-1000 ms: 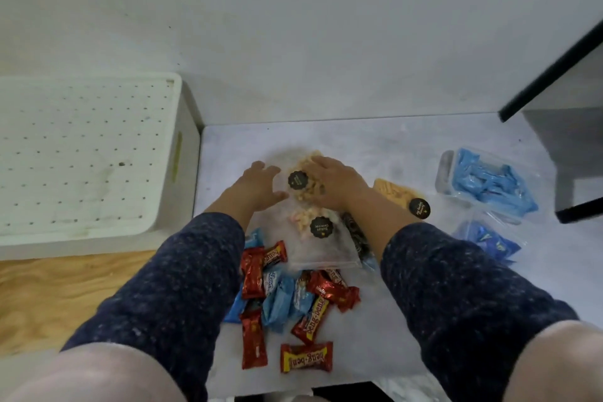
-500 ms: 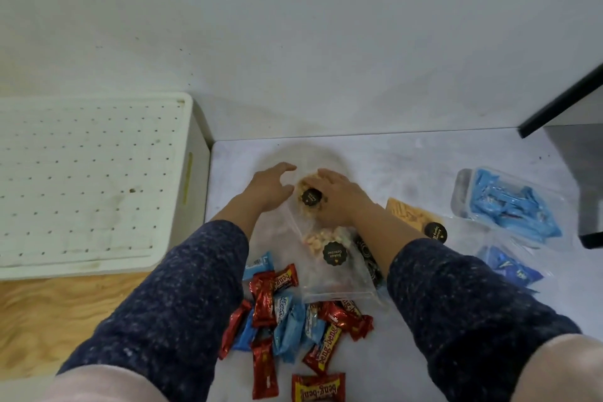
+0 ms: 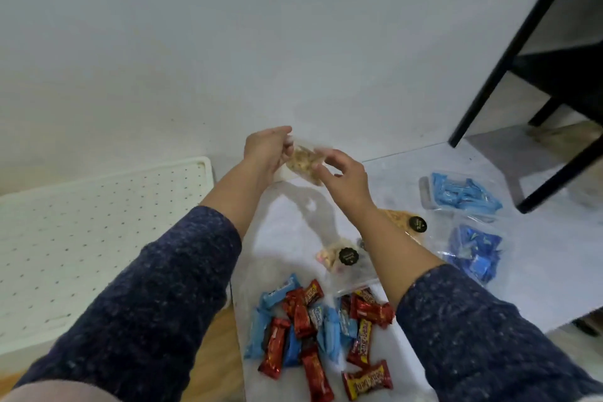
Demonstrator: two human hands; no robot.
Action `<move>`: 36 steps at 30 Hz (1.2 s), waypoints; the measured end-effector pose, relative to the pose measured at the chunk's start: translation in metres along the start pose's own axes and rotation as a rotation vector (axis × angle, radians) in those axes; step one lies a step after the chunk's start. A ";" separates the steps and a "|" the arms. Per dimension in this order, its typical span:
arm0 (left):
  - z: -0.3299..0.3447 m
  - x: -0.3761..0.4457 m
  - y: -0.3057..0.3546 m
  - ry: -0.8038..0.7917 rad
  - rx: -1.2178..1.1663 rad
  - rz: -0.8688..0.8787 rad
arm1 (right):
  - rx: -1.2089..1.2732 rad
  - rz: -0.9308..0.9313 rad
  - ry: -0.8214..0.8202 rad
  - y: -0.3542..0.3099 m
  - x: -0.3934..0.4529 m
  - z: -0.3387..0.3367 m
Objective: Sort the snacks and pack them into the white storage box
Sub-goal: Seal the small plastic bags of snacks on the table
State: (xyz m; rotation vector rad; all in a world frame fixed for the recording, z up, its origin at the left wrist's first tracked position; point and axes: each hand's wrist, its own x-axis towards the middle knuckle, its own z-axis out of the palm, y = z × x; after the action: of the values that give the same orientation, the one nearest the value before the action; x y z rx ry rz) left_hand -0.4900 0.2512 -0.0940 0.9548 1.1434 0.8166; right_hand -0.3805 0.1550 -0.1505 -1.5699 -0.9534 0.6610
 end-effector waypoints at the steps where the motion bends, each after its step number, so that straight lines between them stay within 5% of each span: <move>1: 0.002 -0.010 0.011 -0.015 -0.020 0.028 | 0.063 -0.012 0.028 -0.012 -0.003 0.000; 6: 0.013 -0.059 0.056 -0.106 -0.129 0.149 | 0.248 -0.102 0.131 -0.075 -0.011 -0.012; 10: 0.008 -0.090 0.072 -0.189 0.058 0.365 | 0.377 -0.088 0.135 -0.119 -0.011 -0.029; 16: 0.015 -0.112 0.069 0.111 0.206 0.699 | 0.395 -0.125 -0.011 -0.155 -0.019 -0.062; 24: 0.035 -0.136 0.071 0.143 -0.136 0.727 | 0.568 -0.205 -0.066 -0.172 -0.018 -0.081; 36: 0.043 -0.134 0.071 0.294 -0.081 0.731 | 0.454 -0.289 -0.039 -0.169 -0.007 -0.081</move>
State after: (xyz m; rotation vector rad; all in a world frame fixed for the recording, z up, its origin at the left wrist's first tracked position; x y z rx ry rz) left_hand -0.4819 0.1492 0.0254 1.2297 0.9907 1.6217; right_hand -0.3554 0.1147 0.0310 -1.0008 -0.9566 0.6496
